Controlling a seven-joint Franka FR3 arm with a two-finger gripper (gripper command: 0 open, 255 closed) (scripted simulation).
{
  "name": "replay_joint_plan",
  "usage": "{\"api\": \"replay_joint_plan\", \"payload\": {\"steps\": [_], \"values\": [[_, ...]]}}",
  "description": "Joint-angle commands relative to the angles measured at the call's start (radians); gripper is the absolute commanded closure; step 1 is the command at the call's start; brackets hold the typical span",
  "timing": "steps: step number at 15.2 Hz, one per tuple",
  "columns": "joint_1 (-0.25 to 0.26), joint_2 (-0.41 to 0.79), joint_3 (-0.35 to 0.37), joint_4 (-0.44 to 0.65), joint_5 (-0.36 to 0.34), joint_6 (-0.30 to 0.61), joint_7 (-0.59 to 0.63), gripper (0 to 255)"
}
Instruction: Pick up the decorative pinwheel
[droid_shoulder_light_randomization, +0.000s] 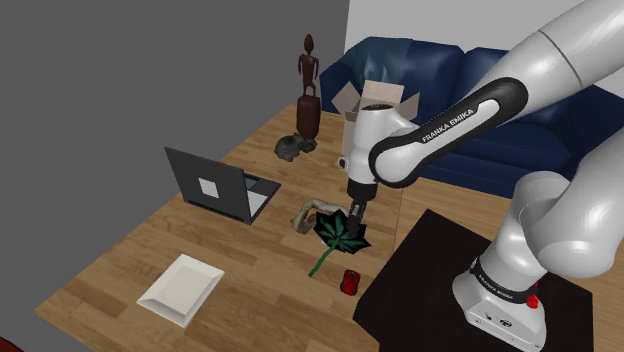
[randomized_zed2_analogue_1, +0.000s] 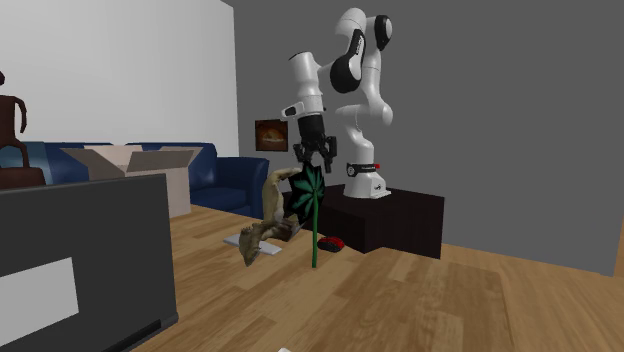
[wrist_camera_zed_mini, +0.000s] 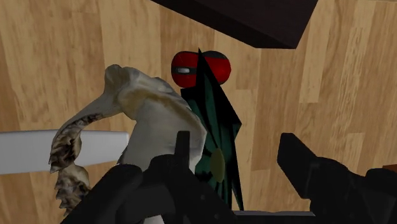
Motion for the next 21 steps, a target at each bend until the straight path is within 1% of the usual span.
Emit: {"api": "replay_joint_plan", "payload": {"steps": [1,9,21], "values": [[0.001,0.003,0.000,0.000,0.001,0.003,0.000,255],[0.000,0.002,0.000,-0.001,0.001,0.004,-0.002,255],[-0.015,-0.132,0.000,0.063,-0.041,-0.192,0.047,255]]}}
